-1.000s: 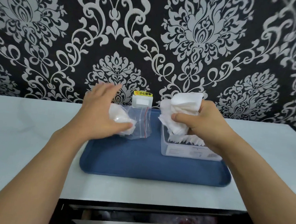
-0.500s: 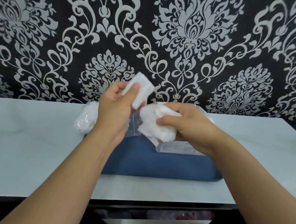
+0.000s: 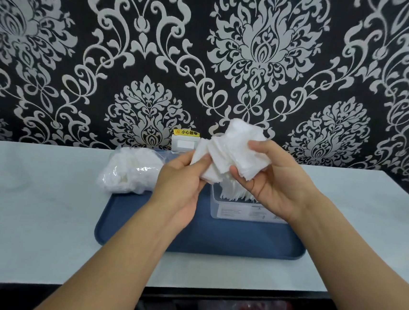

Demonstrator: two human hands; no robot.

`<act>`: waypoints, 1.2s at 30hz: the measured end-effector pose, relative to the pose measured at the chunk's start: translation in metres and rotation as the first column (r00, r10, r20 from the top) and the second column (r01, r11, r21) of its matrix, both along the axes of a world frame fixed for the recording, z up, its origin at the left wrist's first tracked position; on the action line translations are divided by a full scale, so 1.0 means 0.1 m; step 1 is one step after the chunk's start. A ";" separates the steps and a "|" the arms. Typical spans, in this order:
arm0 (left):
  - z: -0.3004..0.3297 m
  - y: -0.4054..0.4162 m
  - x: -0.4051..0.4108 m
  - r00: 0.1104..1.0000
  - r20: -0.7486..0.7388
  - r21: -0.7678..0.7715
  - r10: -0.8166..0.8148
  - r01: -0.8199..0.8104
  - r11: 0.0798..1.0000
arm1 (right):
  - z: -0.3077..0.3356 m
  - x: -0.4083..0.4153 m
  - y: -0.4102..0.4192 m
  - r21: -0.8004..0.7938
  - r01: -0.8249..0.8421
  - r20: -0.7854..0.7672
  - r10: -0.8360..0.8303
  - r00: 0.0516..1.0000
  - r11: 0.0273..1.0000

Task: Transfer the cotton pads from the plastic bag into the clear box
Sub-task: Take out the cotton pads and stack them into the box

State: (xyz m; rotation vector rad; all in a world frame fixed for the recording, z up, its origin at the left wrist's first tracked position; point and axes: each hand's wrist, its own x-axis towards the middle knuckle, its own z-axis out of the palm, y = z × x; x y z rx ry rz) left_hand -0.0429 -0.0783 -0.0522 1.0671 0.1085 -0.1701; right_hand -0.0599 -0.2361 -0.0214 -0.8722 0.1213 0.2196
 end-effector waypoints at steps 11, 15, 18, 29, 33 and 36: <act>0.00 0.03 -0.02 0.994 -0.015 0.150 -0.110 0.111 0.982 | -0.13 0.08 0.01 -0.540 0.075 0.187 0.033 0.982 0.838; 0.05 0.07 -0.02 0.982 -0.106 0.040 -0.156 0.161 0.986 | -0.13 0.08 0.10 -0.626 0.092 0.235 0.075 0.969 0.774; 0.10 0.13 -0.02 0.944 -0.124 0.007 -0.307 0.310 0.951 | -0.11 0.06 0.16 -0.734 0.061 0.238 0.173 0.956 0.676; 0.00 0.43 -0.10 0.993 -0.076 0.068 -0.094 0.099 0.993 | -0.27 0.10 0.37 -0.799 0.374 0.517 0.222 0.826 0.471; -0.02 0.51 -0.12 1.000 -0.005 0.143 0.000 0.001 0.990 | -0.35 0.09 0.50 -0.777 0.437 0.564 0.193 0.803 0.453; 0.00 0.53 -0.10 1.000 -0.014 0.102 0.005 -0.004 0.995 | -0.34 0.11 0.48 -0.768 0.359 0.513 0.173 0.841 0.531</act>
